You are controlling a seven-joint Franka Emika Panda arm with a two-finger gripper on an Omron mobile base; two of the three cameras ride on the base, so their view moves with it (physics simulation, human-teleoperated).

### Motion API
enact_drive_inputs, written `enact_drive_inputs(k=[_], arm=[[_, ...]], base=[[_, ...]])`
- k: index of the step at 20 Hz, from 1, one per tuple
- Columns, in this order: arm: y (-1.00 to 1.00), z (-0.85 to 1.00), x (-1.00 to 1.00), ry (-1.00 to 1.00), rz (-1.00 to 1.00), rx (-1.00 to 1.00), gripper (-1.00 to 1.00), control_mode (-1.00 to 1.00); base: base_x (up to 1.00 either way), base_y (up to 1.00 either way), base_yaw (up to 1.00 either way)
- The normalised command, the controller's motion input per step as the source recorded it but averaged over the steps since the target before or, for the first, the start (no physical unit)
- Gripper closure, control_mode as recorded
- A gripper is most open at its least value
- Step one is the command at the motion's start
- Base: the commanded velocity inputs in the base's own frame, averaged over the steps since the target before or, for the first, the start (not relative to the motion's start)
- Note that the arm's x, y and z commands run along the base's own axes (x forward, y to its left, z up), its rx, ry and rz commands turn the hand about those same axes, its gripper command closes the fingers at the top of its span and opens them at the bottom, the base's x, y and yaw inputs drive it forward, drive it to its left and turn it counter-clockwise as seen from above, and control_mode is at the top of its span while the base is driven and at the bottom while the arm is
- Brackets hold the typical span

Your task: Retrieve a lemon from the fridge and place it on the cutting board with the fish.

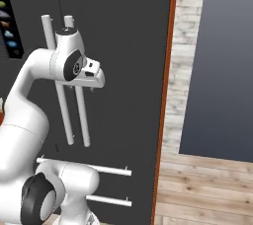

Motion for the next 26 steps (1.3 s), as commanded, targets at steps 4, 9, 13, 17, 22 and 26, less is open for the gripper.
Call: enact_drive_inputs(k=[4,9,13,17,22,26], arm=[[0.00,0.00,0.00,0.00,0.00,0.00,-1.00,1.00],[0.00,0.00,0.00,0.00,0.00,0.00,-1.00,1.00],[0.00,0.00,0.00,0.00,0.00,0.00,-1.00,1.00],[0.00,0.00,0.00,0.00,0.00,0.00,-1.00,1.00],[0.00,0.00,0.00,0.00,0.00,0.00,-1.00,1.00],[0.00,0.00,0.00,0.00,0.00,0.00,-1.00,1.00]], base=[[-0.28,0.09,-0.03],[-0.39,0.09,-0.06],[-0.31,0.21,-0.06],[-0.32,0.51,0.00],[-0.37,0.30,0.00],[-0.03,0.00,0.00]])
